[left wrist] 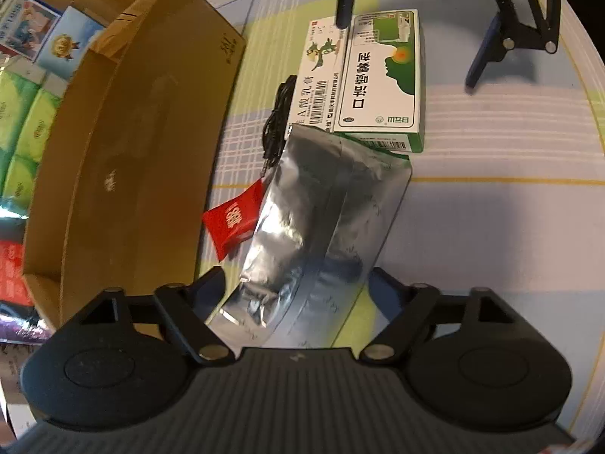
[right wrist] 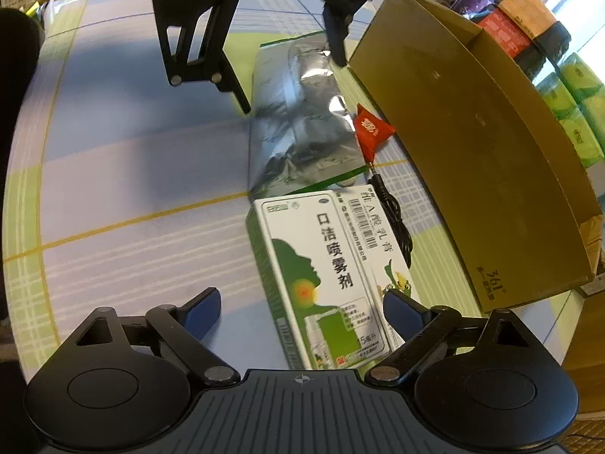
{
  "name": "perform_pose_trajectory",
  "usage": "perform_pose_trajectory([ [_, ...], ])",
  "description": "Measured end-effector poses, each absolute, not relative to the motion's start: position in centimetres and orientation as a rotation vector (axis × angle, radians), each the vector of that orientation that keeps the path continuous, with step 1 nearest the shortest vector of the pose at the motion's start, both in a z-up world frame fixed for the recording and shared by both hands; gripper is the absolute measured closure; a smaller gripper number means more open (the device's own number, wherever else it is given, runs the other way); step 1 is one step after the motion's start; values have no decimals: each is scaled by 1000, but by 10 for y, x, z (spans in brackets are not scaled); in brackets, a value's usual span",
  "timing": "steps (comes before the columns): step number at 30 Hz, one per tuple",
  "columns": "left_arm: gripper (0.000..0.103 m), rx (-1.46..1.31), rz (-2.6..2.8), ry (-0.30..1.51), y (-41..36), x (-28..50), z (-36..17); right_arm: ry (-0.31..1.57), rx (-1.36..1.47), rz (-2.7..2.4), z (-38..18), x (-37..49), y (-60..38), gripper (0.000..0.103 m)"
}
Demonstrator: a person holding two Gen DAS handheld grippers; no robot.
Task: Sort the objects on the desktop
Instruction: 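Move the left tool to the silver foil bag while the right tool approaches the green spray box, then close the left tool on the silver foil bag while the right tool grasps the green spray box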
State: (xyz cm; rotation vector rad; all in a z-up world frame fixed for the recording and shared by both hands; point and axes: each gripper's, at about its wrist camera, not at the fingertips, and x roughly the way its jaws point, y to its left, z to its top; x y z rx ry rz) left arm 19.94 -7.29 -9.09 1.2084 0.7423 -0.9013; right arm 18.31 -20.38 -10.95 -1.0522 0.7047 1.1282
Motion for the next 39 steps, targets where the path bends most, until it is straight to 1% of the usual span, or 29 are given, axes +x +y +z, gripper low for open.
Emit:
perform_pose_trajectory([
  [2,32,1199,-908,760,-75,201,-92,710,-1052,1128,-112,187,-202,14],
  [4,38,1192,-898,778,-75,201,-94,717,-1059,1121,-116,190,-200,18],
  [6,41,1165,-871,811,-76,199,-92,733,-1034,1113,-117,194,-200,21],
  [9,47,1072,-844,907,-75,200,-86,756,-974,1084,-114,197,-202,26],
  [11,49,982,-805,992,-74,202,-81,770,-947,1062,-112,197,-202,32],
  [13,56,864,-780,1081,-72,204,-76,800,-910,1042,-108,197,-202,35],
  [17,56,585,-748,1218,-63,202,-67,911,-768,1019,-98,197,-209,36],
  [20,55,465,-743,1237,-59,192,-62,989,-648,1011,-92,193,-218,36],
  [21,48,447,-743,1228,-58,187,-60,1005,-615,1015,-90,192,-221,36],
  [22,38,445,-743,1214,-58,182,-58,1011,-590,1017,-88,190,-223,36],
  [23,34,454,-749,1191,-59,179,-57,1008,-571,1013,-88,190,-226,32],
  [24,29,471,-753,1173,-59,176,-57,997,-563,996,-88,190,-227,27],
  [25,27,484,-745,1171,-57,176,-59,991,-558,977,-89,190,-227,17],
  [26,27,491,-729,1178,-55,178,-63,992,-550,960,-91,192,-226,15],
  [30,27,494,-699,1214,-51,190,-75,1021,-536,944,-95,193,-224,15],
  [34,29,499,-710,1263,-50,198,-86,1034,-584,939,-101,188,-220,16],
  [35,30,510,-709,1274,-51,199,-89,1036,-595,932,-104,188,-219,17],
  [36,34,522,-708,1277,-52,200,-91,1040,-601,930,-105,188,-218,18],
  [37,37,537,-709,1280,-54,201,-93,1043,-602,931,-106,187,-217,24],
  [38,39,547,-711,1285,-55,201,-95,1048,-601,929,-108,188,-216,29],
  [39,43,558,-713,1290,-56,202,-97,1050,-600,926,-109,189,-216,30],
])
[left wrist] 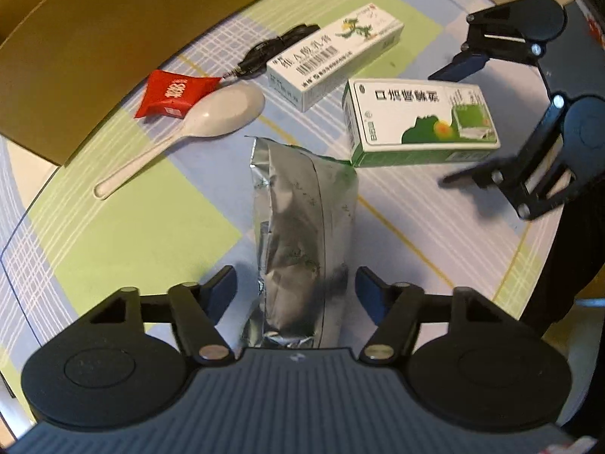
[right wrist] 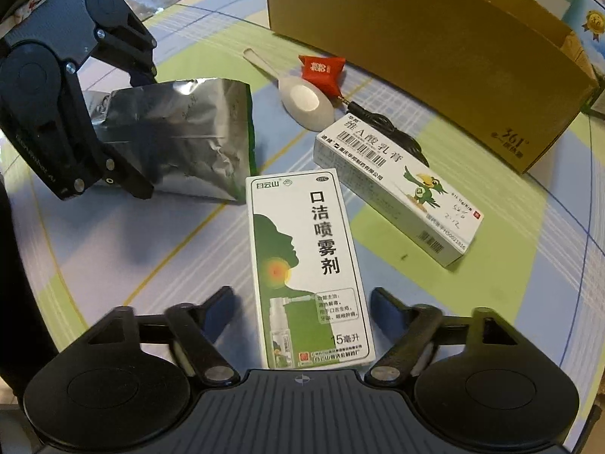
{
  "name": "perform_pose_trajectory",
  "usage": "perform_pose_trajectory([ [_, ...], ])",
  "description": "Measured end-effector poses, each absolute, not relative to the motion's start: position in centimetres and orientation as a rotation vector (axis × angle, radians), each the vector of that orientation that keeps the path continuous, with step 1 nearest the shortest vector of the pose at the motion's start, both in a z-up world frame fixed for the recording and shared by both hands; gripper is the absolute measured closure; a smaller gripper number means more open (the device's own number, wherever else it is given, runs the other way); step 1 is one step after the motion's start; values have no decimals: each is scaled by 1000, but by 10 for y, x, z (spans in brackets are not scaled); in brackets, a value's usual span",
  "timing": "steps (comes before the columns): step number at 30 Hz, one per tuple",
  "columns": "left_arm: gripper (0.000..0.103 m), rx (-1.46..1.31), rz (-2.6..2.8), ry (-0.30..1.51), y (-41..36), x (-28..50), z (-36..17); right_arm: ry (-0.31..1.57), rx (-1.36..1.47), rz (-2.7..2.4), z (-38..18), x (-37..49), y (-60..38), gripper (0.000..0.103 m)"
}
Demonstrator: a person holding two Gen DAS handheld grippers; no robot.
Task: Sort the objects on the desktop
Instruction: 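Close the left tool on the silver foil bag while the right tool grasps the green spray box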
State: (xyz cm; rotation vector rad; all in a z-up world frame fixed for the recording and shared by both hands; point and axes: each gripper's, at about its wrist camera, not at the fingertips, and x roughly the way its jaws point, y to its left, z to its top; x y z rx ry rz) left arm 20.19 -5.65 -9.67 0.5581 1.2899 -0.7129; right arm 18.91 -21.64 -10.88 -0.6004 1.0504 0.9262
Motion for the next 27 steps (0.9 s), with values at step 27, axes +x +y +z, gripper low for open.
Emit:
perform_pose_trajectory([
  [27,68,308,-471,1325,-55,178,-81,1070,-339,752,-89,171,-241,49],
])
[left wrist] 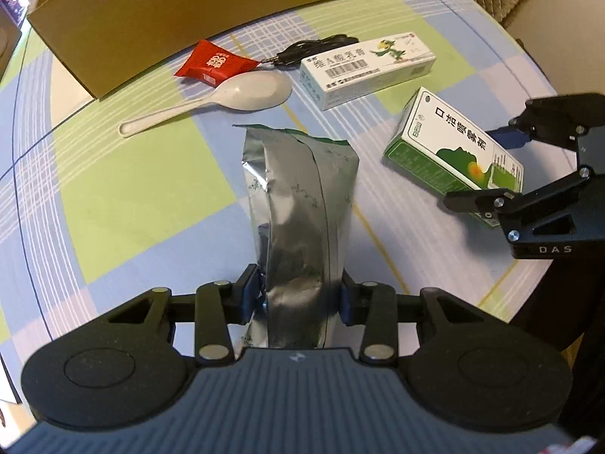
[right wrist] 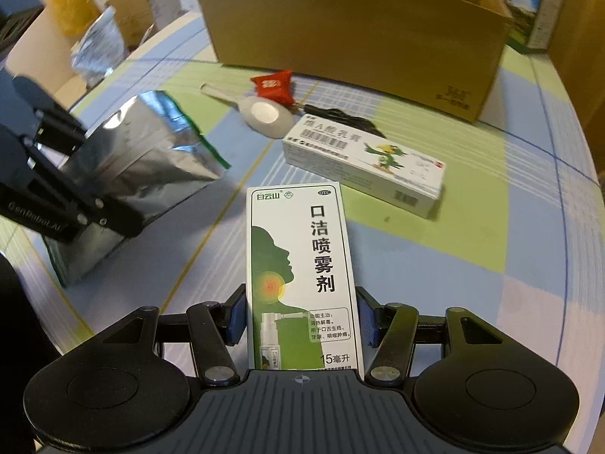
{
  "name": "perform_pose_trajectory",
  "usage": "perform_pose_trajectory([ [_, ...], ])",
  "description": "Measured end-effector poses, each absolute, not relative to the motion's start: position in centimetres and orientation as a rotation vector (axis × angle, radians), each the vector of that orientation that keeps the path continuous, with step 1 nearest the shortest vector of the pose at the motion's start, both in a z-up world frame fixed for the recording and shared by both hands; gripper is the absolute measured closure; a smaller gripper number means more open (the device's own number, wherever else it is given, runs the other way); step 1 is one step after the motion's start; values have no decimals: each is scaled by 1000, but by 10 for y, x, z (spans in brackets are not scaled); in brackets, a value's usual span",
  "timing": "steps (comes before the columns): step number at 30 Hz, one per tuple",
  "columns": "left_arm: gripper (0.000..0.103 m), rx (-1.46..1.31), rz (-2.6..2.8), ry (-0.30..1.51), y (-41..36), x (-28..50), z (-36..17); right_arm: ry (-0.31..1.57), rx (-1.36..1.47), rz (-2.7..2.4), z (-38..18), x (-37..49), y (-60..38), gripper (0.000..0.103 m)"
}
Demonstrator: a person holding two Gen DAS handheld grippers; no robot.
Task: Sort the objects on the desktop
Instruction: 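Close the left tool on the silver foil bag while the right tool grasps the green spray box, then carry the foil bag and spray box into the cardboard box and open both tools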
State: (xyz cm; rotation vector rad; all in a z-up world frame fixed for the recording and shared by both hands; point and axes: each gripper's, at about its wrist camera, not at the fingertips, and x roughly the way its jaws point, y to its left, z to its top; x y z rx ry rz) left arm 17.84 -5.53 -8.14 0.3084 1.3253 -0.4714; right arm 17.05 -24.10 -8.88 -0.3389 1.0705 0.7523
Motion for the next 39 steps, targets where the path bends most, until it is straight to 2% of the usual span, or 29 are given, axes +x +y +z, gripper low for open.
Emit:
perform_pose_trajectory([
  [12,70,214,-481,1284,-66,178,-47,1027,-285,696,-56,164,-261,49],
  [17,77,163,-476,1277,-57,182,-34,1009,-266,705,-45,164,-257,49],
  [26,78,77,-472,1303,-41,192,-29,1006,-244,725,-41,164,-251,49],
  [39,78,67,-479,1261,-37,214,19,938,-219,740,0,179,-241,49],
])
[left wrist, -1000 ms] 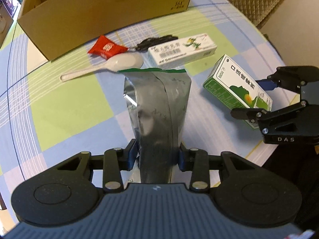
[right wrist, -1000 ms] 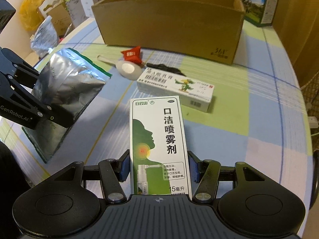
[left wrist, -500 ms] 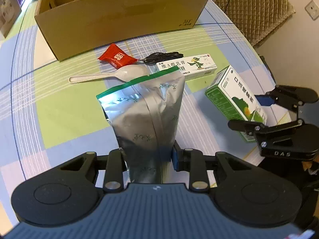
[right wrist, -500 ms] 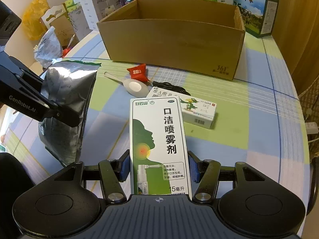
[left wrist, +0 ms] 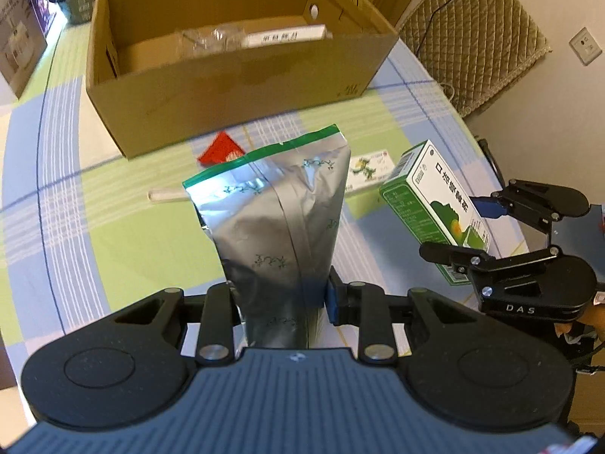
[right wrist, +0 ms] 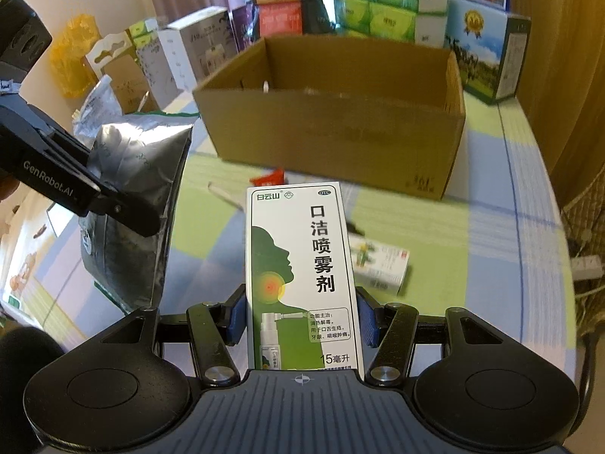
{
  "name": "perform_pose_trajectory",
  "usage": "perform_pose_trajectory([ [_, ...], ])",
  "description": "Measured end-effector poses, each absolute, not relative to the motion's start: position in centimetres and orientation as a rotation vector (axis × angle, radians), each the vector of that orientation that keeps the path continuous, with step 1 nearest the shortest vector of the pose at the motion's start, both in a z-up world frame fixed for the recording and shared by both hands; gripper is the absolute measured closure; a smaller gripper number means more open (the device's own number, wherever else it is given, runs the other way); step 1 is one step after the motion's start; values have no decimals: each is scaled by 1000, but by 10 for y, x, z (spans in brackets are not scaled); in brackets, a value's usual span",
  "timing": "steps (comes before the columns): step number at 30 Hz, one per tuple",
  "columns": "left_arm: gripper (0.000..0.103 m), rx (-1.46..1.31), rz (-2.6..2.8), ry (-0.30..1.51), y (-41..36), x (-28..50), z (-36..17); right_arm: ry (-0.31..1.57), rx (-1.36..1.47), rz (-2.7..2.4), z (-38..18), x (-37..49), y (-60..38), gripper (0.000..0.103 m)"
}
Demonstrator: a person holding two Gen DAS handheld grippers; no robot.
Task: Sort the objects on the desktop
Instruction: 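Carry the foil bag and spray box into the cardboard box and open both tools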
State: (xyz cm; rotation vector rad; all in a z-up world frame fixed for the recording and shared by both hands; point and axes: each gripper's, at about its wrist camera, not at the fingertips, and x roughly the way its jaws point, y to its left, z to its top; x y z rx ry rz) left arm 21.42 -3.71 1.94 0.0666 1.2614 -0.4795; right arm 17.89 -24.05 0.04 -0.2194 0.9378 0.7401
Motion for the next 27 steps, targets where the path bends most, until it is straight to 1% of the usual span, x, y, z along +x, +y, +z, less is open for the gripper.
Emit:
perform_pose_trajectory([
  [10,78,39,-471,1233,-30,251,60,883,-217,746,45,214,-222,49],
  [20,78,30,-429,1177,-25,303,106,844,-217,719,80,269,-205,49],
  [27,78,47,-415,1166,-36,341,117,830,-221,690,93,309,-189,49],
])
